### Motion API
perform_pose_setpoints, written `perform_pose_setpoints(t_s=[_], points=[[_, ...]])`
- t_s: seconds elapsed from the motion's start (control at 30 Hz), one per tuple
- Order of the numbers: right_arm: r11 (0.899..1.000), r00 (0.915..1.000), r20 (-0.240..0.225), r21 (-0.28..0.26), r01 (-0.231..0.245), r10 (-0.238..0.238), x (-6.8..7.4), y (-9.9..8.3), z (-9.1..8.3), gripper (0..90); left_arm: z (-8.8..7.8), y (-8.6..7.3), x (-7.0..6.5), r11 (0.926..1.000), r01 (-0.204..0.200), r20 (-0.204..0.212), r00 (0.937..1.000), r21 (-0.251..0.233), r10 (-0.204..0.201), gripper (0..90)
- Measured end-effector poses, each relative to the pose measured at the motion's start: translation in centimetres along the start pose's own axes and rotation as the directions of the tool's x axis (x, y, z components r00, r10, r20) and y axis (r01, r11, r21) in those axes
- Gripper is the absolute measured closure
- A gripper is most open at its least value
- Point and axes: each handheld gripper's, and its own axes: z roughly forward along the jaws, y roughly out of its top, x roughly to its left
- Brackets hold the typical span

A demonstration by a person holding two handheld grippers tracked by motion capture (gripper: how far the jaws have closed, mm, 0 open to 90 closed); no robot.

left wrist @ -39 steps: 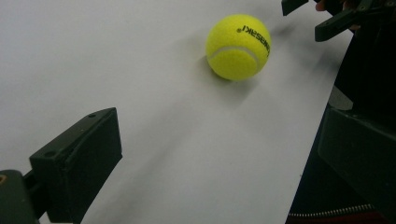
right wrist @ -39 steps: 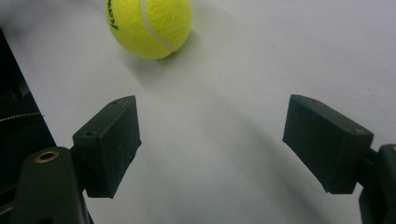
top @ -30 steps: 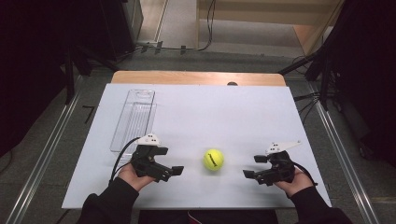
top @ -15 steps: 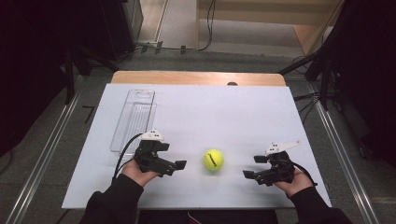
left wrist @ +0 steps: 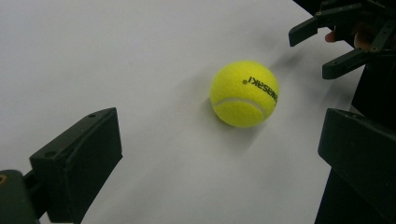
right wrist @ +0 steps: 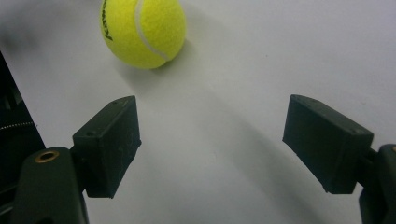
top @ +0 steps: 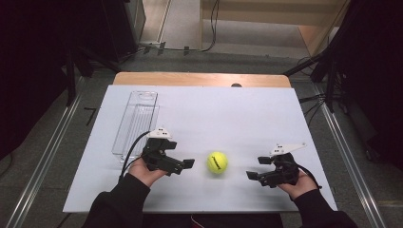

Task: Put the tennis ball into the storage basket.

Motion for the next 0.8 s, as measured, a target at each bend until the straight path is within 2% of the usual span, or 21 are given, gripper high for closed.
perform_pose_setpoints(t_s=[0.13,0.4,0.8], points=[[0.999,1.0,0.009,-0.045,-0.001,0.002,0.0,0.1,-0.1,16.9,0.1,0.2,0.0,1.0,-0.001,-0.005,1.0,-0.006,0.001,0.0],[0.997,0.9997,0.022,-0.082,-0.012,0.014,-0.4,-0.2,-0.5,16.9,0.5,0.7,-0.1,0.9997,-0.013,-0.002,0.9999,-0.019,0.013,0.1],[0.997,0.9995,0.02,-0.068,-0.021,0.023,-0.3,-0.2,-0.5,16.9,1.6,2.0,-0.7,0.999,-0.04,0.02,0.999,-0.018,0.04,0.1]])
